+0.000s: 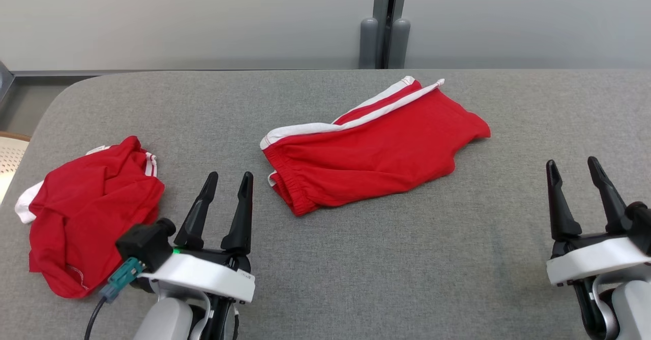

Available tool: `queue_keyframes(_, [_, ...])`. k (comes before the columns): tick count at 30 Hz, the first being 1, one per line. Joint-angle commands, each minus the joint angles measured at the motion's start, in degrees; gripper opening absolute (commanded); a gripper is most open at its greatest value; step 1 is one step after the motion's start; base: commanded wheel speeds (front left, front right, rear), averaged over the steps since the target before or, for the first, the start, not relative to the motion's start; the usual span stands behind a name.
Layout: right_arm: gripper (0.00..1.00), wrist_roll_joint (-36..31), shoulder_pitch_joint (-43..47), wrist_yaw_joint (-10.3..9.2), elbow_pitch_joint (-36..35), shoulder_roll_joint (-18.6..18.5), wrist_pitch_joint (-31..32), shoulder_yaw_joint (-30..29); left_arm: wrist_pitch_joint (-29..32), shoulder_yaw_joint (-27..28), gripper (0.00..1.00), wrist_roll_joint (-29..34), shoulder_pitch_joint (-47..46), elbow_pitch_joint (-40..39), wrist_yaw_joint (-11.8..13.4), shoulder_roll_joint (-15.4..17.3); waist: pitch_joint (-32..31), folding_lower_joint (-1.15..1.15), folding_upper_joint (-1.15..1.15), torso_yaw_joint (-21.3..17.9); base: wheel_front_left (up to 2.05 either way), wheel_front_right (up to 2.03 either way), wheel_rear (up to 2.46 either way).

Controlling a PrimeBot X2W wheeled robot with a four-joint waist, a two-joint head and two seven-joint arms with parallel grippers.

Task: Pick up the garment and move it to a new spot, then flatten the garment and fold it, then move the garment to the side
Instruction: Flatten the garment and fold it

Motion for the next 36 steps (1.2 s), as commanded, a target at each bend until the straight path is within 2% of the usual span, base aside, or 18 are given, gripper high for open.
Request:
queue_keyframes(1, [1.0, -0.42, 0.7, -0.02, -0.3, 0.32, -0.33, -0.41, -0.01, 0.44, 1.0, -0.13, 0.98, -0.83, -0.17, 0.18, -0.13, 0.0, 0.0, -0.25, 0.0, 0.0, 0.0])
queue_keyframes(7, [1.0, -1.56, 2.45, -0.01, -0.48, 1.75, -0.32, -0.84, -0.01, 0.0, 1.0, -1.92, 3.63, -3.54, -0.25, 0.15, 0.04, 0.0, 0.0, -0.24, 0.0, 0.0, 0.0])
queue_keyframes(12, [1.0, 2.44, 0.72, -0.01, 1.8, 2.07, 1.66, -0.85, -0.01, -2.26, 1.0, -3.23, 2.74, -4.06, 0.34, 0.15, 1.52, 0.0, 0.0, 1.23, 0.0, 0.0, 0.0])
queue_keyframes(20, [1.0, 15.29, -4.52, 0.0, 6.17, 2.97, 10.67, -2.34, -0.01, -5.36, 1.0, -4.84, 1.07, -5.01, 1.46, 0.2, 5.55, 0.0, 0.0, 6.04, 0.0, 0.0, 0.0])
queue_keyframes(27, [1.0, 27.06, -10.99, -0.01, 10.8, 3.15, 20.63, -7.47, -0.01, -8.22, 1.0, -6.95, -0.74, -6.22, 2.28, 0.17, 9.68, 0.0, 0.0, 11.71, 0.0, 0.0, 0.0])
queue_keyframes(32, [1.0, 29.1, -14.7, 0.0, 14.77, 2.57, 25.33, -10.4, -0.02, -9.88, 1.0, -7.53, -1.26, -6.66, 3.3, 0.17, 11.34, 0.0, 0.0, 14.39, 0.0, 0.0, 0.0])
queue_keyframes(36, [1.0, 27.32, -17.83, 0.0, 19.91, 2.05, 28.22, -12.56, -0.02, -11.37, 1.0, -8.02, -1.64, -7.43, 4.34, 0.13, 12.4, 0.0, 0.0, 16.38, 0.0, 0.0, 0.0])
